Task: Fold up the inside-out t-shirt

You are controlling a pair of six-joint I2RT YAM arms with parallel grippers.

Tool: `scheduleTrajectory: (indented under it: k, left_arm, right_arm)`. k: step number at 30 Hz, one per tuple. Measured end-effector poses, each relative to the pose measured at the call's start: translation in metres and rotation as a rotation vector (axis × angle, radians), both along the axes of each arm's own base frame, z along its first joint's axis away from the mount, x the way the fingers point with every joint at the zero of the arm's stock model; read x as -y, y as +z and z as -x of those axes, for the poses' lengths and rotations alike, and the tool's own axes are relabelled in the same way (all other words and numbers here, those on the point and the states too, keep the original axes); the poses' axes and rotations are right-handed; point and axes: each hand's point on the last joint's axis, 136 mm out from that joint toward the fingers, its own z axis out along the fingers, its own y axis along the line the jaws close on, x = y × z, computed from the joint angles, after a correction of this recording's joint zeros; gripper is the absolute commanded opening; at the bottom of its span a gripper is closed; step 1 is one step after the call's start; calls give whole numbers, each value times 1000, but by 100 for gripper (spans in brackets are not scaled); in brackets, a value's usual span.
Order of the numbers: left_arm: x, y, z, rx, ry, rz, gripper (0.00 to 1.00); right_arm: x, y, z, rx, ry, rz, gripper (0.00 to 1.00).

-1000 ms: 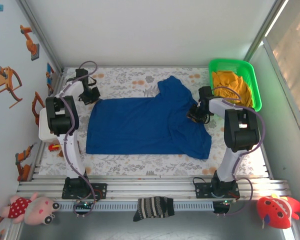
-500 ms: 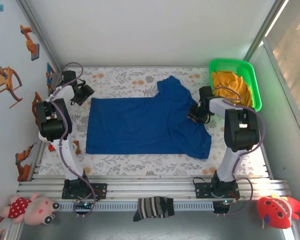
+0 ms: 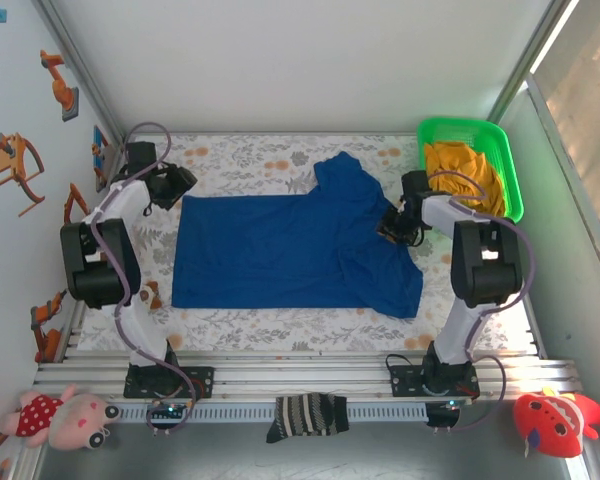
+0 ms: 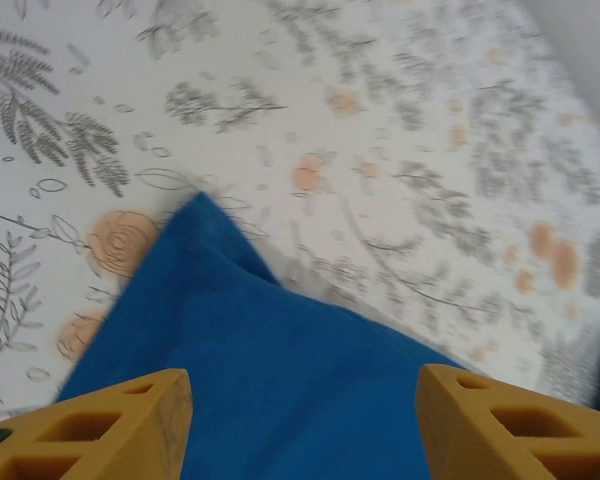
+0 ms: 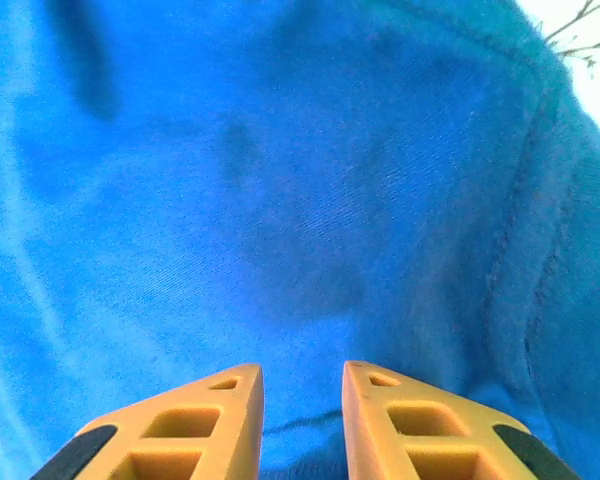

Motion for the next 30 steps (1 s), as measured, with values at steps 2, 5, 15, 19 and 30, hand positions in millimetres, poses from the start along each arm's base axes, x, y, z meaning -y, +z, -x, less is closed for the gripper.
scheduleTrajectory:
  k: [2,5,15,19,30]
  left_arm:
    - [11,30,15,59,-23,4,63]
    - [33,53,49,108,-62,29,65]
    - [81,-27,183,-87,-116,97,66]
    - [73,-51,200,-132,-69,87,65]
    - [64,-94,211,-212,6,60,66]
  right_arm:
    - [1,20,0,45,11,0,26]
    - [1,52,5,131,26,-7,26]
    - [-2,17,84,28,36,-24,26]
    - [-11,-2,103,-21,19,-36,27]
    - [1,-21,125,-58,-192,-35,29]
